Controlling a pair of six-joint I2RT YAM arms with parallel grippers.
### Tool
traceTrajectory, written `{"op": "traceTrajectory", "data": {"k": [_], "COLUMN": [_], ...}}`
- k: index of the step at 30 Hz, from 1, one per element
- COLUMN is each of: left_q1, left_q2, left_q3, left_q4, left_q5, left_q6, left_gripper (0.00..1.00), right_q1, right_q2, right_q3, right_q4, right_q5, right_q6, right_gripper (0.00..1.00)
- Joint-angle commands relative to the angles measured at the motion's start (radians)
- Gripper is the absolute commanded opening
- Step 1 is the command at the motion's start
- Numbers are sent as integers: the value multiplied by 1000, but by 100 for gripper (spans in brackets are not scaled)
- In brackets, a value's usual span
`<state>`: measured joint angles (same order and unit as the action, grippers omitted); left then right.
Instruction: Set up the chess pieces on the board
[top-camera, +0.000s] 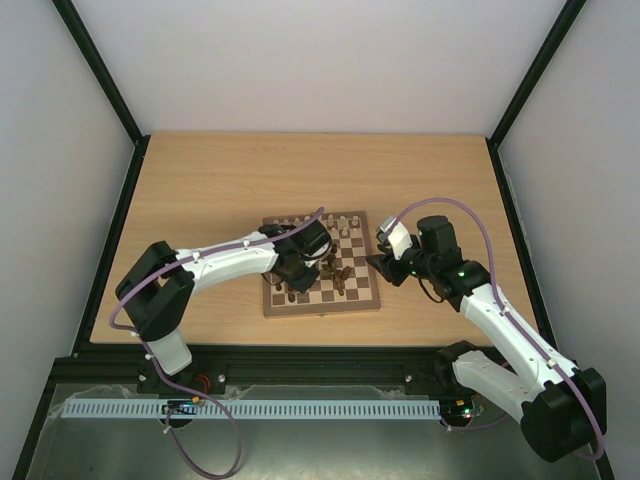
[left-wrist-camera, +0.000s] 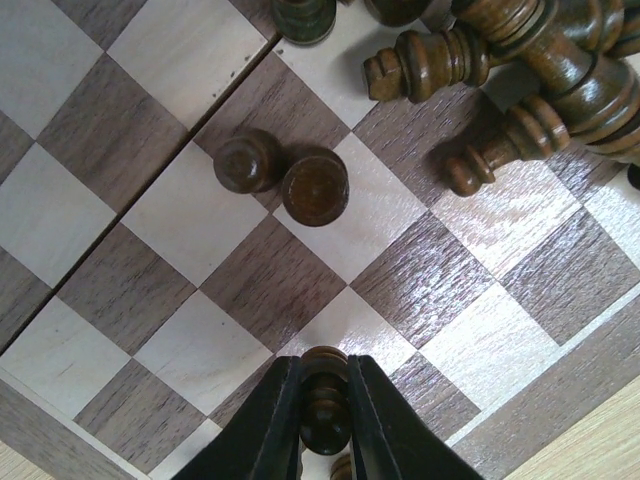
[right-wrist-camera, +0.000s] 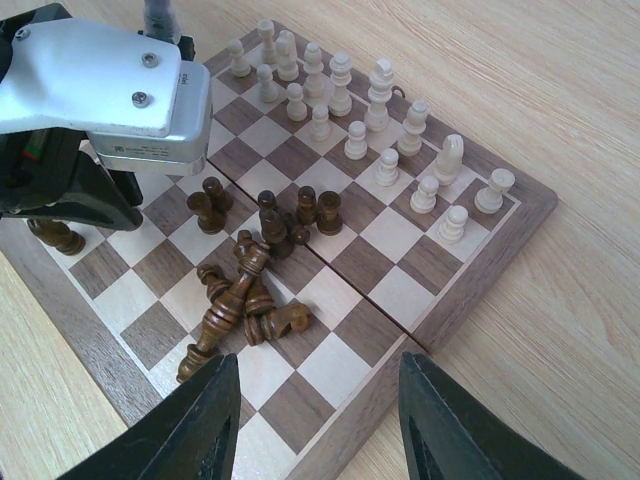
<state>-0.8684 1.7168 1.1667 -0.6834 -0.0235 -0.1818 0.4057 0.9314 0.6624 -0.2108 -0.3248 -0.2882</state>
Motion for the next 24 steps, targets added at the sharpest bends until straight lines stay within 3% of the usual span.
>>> {"op": "traceTrajectory", "data": {"k": [1, 24], "left_q1": [-9, -45], "left_q2": [17, 39], "left_q3": [28, 30], "left_q4": [-42, -62], "left_q5": [-7, -13], "left_q6": [17, 20], "left_gripper": [16, 17], "right_q1": [-3, -4], "right_q2": [-3, 10], "right_q3": [-9, -9], "right_q4": [-5, -9], "right_q5": [-18, -22], "right_q6": [-11, -15], "right_gripper": [45, 45]}}
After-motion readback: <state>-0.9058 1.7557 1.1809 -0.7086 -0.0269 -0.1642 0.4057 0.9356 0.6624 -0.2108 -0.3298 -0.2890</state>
